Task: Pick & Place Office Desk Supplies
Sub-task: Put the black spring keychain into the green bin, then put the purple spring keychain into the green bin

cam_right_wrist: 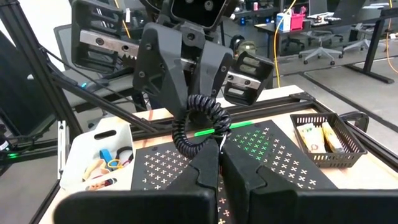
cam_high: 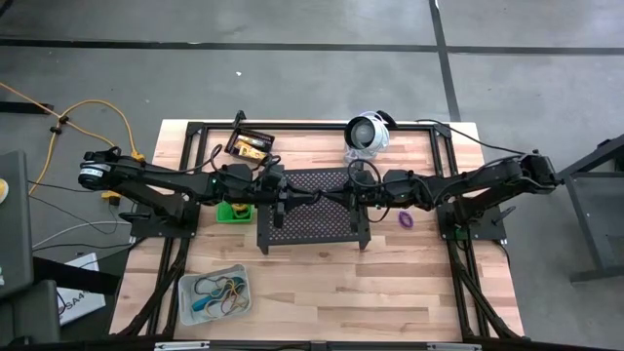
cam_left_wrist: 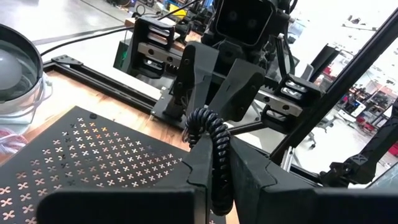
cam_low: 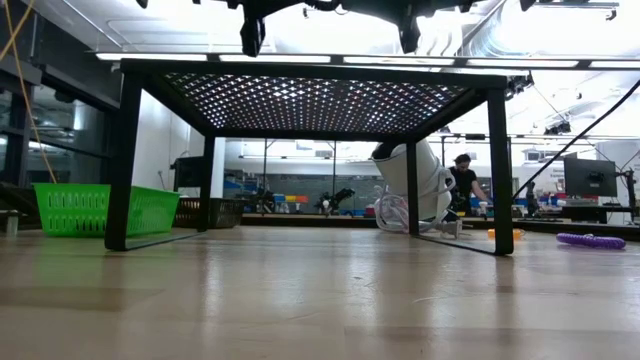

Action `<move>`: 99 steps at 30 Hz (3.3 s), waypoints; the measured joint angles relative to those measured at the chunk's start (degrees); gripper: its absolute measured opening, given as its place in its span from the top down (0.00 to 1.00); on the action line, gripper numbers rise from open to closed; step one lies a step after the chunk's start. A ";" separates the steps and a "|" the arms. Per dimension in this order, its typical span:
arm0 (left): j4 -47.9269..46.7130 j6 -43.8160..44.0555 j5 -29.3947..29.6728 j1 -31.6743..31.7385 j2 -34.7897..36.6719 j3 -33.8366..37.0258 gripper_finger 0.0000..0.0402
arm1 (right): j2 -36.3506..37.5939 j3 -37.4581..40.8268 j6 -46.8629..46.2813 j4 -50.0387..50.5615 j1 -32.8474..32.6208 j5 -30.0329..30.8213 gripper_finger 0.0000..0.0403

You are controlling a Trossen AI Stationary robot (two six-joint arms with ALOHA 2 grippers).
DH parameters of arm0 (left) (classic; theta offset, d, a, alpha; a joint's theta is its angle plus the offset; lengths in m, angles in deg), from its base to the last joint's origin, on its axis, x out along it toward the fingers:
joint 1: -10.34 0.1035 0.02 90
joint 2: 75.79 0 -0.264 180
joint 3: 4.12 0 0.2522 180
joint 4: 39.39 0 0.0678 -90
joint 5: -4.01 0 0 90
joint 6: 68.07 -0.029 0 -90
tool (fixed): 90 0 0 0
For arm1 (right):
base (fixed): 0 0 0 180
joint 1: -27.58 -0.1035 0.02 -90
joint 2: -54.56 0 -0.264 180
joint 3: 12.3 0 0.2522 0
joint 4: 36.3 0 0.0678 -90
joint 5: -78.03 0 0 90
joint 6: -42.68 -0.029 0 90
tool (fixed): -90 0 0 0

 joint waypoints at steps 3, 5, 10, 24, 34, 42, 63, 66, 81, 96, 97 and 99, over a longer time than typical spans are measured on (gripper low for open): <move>0.00 0.00 0.00 0.00 0.00 0.00 0.93 | -0.01 0.00 -0.41 -0.05 0.02 -0.44 0.99; 0.00 0.00 -0.09 0.00 0.01 0.00 0.93 | -0.02 0.00 -0.46 -0.03 0.02 -2.65 0.98; 0.00 0.00 -0.09 0.00 0.00 0.00 0.93 | -0.02 0.00 -1.70 -0.07 0.00 -6.50 0.88; -3.50 -0.02 -0.07 0.00 3.78 0.00 0.93 | -0.02 0.00 -6.63 6.56 0.00 -5.01 0.63; -31.91 4.38 3.04 -0.02 17.96 0.00 0.93 | -0.02 0.00 -10.85 13.57 -2.00 -5.59 0.63; -53.36 14.21 14.01 0.00 28.00 0.00 0.93 | -0.02 0.00 -10.78 13.33 -4.65 -3.64 0.63; -81.31 30.78 17.68 0.00 20.77 3.10 0.93 | -0.02 0.00 -10.78 13.33 -5.11 -2.40 0.63; -81.41 31.41 16.45 0.00 18.07 5.20 0.93 | -0.02 0.00 -10.78 13.33 -5.11 -2.44 0.63; -79.32 31.30 16.55 -0.02 14.06 8.22 0.84 | -0.02 0.00 -10.78 13.33 -5.11 -2.45 0.63; -79.48 28.87 16.43 -0.02 14.61 7.56 0.69 | -0.02 0.00 -10.95 13.32 -5.11 -2.42 0.63; -79.47 28.18 16.42 -0.02 15.19 6.82 0.69 | -0.02 0.00 -10.94 13.28 -5.11 -2.24 0.63; -78.92 26.64 16.48 0.00 16.53 4.80 0.69 | 0.10 0.00 -10.77 12.84 -5.11 -1.41 0.63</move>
